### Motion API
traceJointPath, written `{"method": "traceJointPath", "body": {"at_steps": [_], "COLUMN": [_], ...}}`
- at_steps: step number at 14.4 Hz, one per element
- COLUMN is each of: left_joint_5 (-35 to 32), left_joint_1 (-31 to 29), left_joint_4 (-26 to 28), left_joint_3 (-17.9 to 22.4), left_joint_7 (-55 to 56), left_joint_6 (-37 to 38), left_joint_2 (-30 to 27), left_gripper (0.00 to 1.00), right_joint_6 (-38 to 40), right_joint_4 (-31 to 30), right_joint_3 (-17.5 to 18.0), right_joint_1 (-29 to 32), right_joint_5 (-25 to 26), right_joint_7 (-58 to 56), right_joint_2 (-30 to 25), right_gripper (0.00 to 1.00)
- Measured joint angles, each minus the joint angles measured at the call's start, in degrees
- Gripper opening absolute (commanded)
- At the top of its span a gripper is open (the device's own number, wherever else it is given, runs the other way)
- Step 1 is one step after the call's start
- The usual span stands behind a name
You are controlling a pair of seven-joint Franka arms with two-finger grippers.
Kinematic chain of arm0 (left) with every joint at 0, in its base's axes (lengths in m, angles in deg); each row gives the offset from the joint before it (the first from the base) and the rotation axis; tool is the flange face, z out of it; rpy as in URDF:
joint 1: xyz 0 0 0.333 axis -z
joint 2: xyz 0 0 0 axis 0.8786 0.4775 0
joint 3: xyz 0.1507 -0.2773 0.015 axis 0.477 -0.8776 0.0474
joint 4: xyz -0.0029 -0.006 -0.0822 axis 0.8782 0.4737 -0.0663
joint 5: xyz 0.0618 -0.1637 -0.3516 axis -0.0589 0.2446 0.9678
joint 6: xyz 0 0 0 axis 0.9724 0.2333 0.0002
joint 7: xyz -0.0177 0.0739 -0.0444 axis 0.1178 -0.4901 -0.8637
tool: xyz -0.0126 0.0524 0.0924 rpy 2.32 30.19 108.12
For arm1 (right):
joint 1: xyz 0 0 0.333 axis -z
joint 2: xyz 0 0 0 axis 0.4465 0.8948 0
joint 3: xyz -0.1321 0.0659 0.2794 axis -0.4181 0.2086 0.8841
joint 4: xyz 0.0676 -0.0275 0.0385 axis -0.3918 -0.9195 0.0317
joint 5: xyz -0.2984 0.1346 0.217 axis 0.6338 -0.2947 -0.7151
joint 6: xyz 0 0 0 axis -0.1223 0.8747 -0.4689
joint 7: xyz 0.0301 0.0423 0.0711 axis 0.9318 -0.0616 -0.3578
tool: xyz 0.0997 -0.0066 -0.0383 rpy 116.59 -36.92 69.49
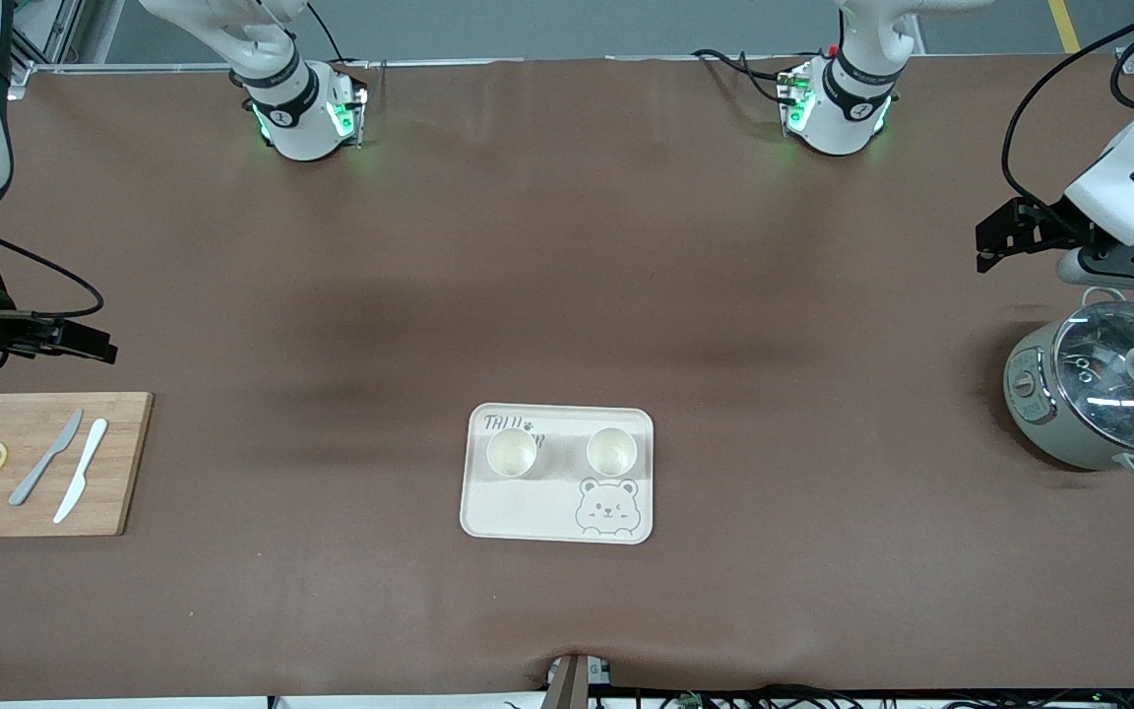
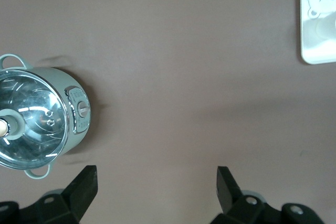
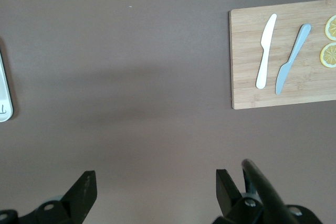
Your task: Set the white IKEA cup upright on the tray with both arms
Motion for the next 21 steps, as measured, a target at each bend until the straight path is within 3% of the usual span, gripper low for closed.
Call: {"method": "traceJointPath", "body": {"at_steps": [10, 21], "left_joint_5": [1.3, 1.3], "left_joint_1": [0.0, 0.0], "left_joint_4": [-3.8, -4.0], "left_joint_3": [0.0, 0.1], "left_joint_7": [3.1, 2.1], "left_joint_6": [0.1, 4.1], "left_joint_2": [2.3, 3.1], "left_gripper": [1.00, 1.00], "right_joint_6": [-0.3, -0.3], "right_joint_4": [-0.3, -0.3], "right_joint_3": [0.0, 0.0], "right_joint_1": [0.0, 0.0], "right_joint_5": [0.0, 0.0], "right_joint_7": [0.0, 0.0], "right_joint_2": [0.4, 0.4], "right_gripper": [1.00, 1.00]}}
